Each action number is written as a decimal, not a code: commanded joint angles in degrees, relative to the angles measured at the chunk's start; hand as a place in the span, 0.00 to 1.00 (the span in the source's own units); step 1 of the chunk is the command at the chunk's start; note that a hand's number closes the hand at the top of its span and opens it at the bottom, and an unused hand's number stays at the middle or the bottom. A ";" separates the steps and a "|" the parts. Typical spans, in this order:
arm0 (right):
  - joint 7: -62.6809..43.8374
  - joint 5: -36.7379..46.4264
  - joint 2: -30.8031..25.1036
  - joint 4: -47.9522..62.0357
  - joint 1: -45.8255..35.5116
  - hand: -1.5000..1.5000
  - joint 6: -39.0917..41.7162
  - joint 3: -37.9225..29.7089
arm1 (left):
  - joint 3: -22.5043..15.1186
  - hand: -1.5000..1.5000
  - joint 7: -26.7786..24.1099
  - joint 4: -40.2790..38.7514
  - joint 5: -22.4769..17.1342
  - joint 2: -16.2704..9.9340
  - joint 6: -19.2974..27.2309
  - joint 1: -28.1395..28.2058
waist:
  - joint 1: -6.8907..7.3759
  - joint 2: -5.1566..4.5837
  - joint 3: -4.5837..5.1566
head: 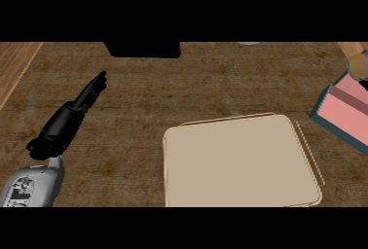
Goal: Pick the can from the tray and place it in the cardboard box
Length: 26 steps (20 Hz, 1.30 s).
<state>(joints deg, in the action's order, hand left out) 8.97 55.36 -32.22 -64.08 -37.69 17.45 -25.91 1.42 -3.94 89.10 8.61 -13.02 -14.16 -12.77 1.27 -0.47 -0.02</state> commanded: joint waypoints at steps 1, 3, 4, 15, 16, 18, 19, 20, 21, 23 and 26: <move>3.40 0.34 -7.39 11.07 -1.86 1.00 7.54 0.48 | -0.11 0.50 -0.99 -1.10 0.52 0.43 0.36 -0.22 | -0.05 -0.12 0.00; 7.74 2.08 -10.15 16.93 -2.03 1.00 5.40 1.53 | 0.31 0.50 0.13 0.90 0.34 -0.37 -0.08 0.09 | 0.26 -0.07 -0.05; 7.20 2.76 -8.55 19.66 -3.98 1.00 4.41 2.86 | -0.13 0.50 0.38 0.54 0.50 0.60 0.37 0.26 | 0.28 -0.03 -0.03; 25.92 6.71 -14.97 39.37 -8.36 0.00 7.32 7.58 | 2.01 0.50 0.91 -3.90 -0.06 -0.36 -0.26 -4.97 | 0.35 -0.35 -0.10; 29.44 5.82 -15.96 40.58 -7.41 0.00 6.79 6.70 | 0.21 0.50 1.51 -0.01 0.25 0.34 -0.59 -1.54 | 0.74 -0.23 -0.14; 32.02 2.53 -15.16 41.25 -8.33 0.00 5.23 3.35 | -0.35 0.50 -1.07 -0.06 0.05 1.26 -0.58 0.93 | 0.92 -0.23 -0.16; 33.67 0.24 -16.71 41.37 -9.16 0.00 7.12 1.16 | 0.83 0.50 0.48 -1.64 -0.12 0.25 -0.77 -1.60 | 0.19 -0.16 -0.15; 32.48 -3.47 -13.48 42.63 -9.79 0.00 5.23 -2.86 | 0.12 0.50 1.68 -0.09 -0.20 0.95 -0.56 -1.91 | 0.82 -0.31 -0.32; 32.70 -7.04 -14.18 42.64 -11.56 0.00 8.15 -6.19 | 1.20 0.50 0.25 -0.53 -0.36 -0.30 -0.97 -0.70 | 0.27 0.10 -0.22; 30.17 -14.54 -12.39 46.42 -14.07 0.00 11.79 -13.75 | 0.44 0.50 -1.46 -1.15 0.54 0.58 -0.16 0.77 | 0.31 0.02 -0.26; 22.69 -20.84 -13.85 51.69 -16.34 0.00 13.92 -20.89 | -0.09 0.50 0.35 0.74 0.52 0.52 -0.46 -0.53 | 0.50 -0.08 -0.26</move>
<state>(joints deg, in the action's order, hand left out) 35.22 42.82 -46.25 -17.64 -51.25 27.57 -37.94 1.83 -3.61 88.89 8.66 -12.73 -14.91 -13.28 1.67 -0.46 -0.26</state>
